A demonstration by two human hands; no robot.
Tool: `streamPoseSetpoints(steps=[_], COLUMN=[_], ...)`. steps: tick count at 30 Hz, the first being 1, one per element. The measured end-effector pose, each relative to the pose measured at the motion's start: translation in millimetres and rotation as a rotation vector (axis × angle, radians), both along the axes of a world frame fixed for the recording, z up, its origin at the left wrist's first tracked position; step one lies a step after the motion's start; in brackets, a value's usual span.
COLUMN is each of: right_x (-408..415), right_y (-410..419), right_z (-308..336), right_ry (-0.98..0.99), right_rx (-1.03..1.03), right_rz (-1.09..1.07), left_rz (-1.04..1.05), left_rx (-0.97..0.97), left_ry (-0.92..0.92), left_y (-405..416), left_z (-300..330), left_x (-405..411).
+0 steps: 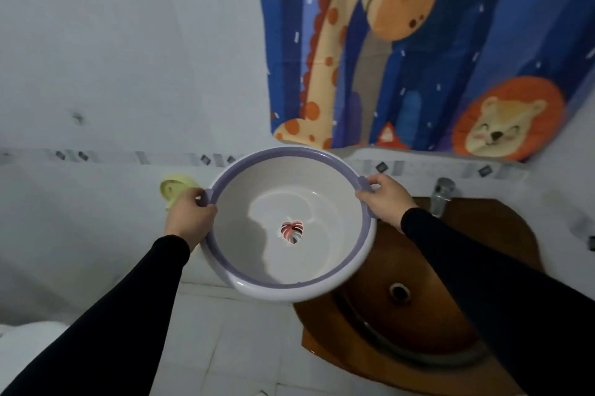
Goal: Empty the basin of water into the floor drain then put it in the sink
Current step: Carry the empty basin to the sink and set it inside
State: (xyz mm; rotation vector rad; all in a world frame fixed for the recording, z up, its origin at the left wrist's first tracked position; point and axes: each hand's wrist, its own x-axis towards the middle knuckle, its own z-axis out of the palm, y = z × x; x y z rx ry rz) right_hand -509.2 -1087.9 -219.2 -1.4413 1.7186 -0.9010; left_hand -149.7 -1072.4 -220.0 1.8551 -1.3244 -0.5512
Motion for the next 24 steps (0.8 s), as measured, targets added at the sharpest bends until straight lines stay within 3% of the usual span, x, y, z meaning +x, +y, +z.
streamPoseSetpoints(steps=[8, 24], right_x=[-121, -212], right_y=[15, 39], right_z=[-40, -147], right_ry=[0.192, 0.105], right_rx=[0.242, 0.582], right_rz=[0.08, 0.035], left_rz=[-0.05, -0.231], left_rx=[0.125, 0.34], left_ry=[-0.068, -0.253], left_y=[-1, -42], left_z=[-50, -113], left_x=[-119, -226])
